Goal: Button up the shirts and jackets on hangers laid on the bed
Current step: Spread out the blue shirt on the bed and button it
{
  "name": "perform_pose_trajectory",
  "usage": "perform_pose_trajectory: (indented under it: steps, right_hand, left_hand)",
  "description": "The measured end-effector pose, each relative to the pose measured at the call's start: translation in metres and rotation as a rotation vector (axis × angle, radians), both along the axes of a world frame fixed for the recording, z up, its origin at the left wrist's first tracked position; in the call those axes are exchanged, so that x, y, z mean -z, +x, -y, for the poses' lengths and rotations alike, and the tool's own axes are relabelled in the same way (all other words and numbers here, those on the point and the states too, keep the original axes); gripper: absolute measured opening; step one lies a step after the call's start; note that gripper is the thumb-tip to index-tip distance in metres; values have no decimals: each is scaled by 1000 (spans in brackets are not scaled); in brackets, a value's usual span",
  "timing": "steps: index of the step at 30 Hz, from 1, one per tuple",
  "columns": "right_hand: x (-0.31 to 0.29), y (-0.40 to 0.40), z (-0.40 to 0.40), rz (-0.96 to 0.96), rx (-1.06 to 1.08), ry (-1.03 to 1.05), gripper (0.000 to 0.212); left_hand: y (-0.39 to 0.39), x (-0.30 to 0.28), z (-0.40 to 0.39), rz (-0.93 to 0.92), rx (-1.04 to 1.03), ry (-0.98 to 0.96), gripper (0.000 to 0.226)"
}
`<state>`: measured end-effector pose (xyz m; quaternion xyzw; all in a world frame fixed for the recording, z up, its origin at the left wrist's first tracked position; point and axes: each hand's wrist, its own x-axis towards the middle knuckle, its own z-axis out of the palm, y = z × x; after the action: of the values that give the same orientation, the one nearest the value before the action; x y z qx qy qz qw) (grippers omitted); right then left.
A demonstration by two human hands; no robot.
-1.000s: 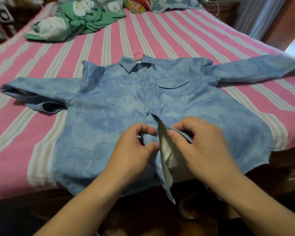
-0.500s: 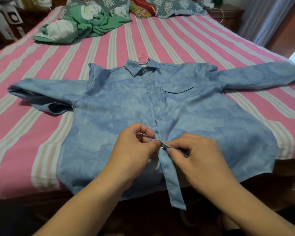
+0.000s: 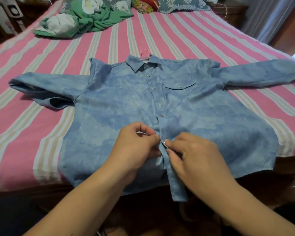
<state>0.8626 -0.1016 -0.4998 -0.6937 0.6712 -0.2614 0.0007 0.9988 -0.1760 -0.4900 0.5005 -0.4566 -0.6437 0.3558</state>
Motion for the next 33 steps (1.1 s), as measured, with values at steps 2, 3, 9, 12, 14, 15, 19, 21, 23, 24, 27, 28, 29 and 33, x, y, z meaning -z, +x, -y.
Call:
perform_pose_trajectory:
  steps: [2, 3, 9, 12, 14, 15, 19, 21, 23, 24, 27, 28, 29, 33]
  right_hand:
    - [2, 5, -3, -45, -3, 23, 32]
    - [3, 6, -4, -46, -1, 45, 32]
    - [-6, -11, -1, 417, -93, 361, 40]
    - [-15, -19, 0, 765, -88, 474, 66]
    - [-15, -21, 0, 810, -84, 464, 68]
    - [-14, -21, 0, 799, -76, 448, 67]
    - [-11, -20, 2, 822, -54, 384, 67]
    - [-10, -20, 2, 937, -50, 418, 64]
    - [-10, -21, 3, 1104, -15, 502, 60]
    - [-10, -22, 4, 1165, 7, 541, 58]
    - [-9, -24, 6, 1224, 52, 597, 55]
    - [-8, -23, 5, 1223, 66, 600, 54]
    - [-8, -22, 6, 1223, 74, 600, 53]
    - [-16, -23, 15, 1058, 130, 498, 48]
  left_hand:
    - [1, -2, 0, -69, 26, 74, 13]
    - [2, -2, 0, -94, 56, 90, 13]
    - [7, 3, 4, -138, 116, 147, 33]
    - [5, 8, 7, -85, 134, 103, 38]
    - [2, 10, 6, -62, 149, 48, 37]
    - [1, 10, 6, -74, 161, 42, 36]
    - [3, 10, 8, -132, 203, 67, 32]
    - [5, 12, 11, -121, 212, 56, 35]
    - [4, 15, 13, -89, 217, 36, 42]
    - [4, 17, 14, -65, 216, 19, 45]
    - [0, 21, 14, 16, 232, -54, 48]
    - [-1, 23, 14, 28, 239, -74, 48]
    - [-1, 24, 14, 41, 248, -98, 48]
    - [-2, 23, 12, 232, 265, -309, 38]
